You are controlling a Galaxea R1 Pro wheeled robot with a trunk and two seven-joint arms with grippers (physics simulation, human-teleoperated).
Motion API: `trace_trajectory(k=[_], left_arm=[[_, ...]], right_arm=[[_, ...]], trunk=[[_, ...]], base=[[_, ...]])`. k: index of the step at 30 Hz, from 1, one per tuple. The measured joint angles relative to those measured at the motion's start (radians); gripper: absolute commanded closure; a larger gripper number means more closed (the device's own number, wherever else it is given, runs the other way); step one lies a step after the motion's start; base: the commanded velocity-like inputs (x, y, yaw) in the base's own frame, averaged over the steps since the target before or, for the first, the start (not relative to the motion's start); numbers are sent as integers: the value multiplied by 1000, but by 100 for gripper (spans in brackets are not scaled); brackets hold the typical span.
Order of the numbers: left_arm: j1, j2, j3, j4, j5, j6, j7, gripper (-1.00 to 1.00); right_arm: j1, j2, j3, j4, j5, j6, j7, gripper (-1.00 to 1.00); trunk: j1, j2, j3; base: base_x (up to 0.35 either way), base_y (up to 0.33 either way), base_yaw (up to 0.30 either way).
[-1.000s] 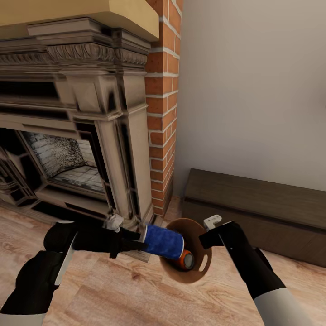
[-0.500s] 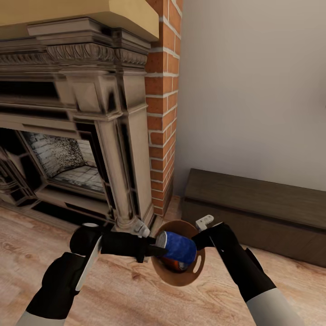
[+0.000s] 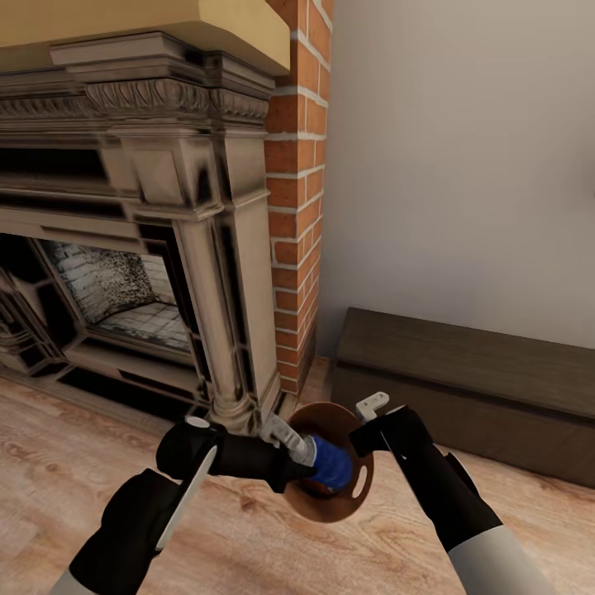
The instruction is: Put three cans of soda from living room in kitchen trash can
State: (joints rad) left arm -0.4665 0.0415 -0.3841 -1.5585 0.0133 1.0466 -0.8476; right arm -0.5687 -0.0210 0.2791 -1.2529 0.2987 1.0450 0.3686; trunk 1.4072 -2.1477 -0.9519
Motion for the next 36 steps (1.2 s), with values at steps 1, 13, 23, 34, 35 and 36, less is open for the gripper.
trace_trajectory(k=[1, 13, 23, 34, 35, 36], left_arm=[[0, 0, -9, 0, 0, 0, 18, 100], [0, 0, -46, 0, -3, -1, 167, 100], [0, 0, -90, 4, -2, 0, 228, 100], [0, -7, -91, 28, 0, 1, 253, -100], [0, -9, -91, 29, 0, 1, 259, -100], [0, -9, -91, 29, 0, 1, 261, -100]], right_arm=[[0, 0, 0, 0, -1, 0, 0, 100], [0, 1, 4, 2, -2, 0, 0, 100], [0, 10, 5, 1, 6, -1, -1, 100], [0, 22, 5, 2, 2, 0, -2, 100], [0, 22, 6, 2, 0, 0, -1, 100], [0, 22, 5, 2, -1, 0, -1, 100]], trunk=[[0, 0, 0], [0, 0, 0], [0, 0, 0], [0, 0, 0], [0, 0, 0], [0, 0, 0]], base=[[0, 0, 0], [0, 0, 0], [0, 0, 0], [0, 0, 0], [0, 0, 0], [0, 0, 0]])
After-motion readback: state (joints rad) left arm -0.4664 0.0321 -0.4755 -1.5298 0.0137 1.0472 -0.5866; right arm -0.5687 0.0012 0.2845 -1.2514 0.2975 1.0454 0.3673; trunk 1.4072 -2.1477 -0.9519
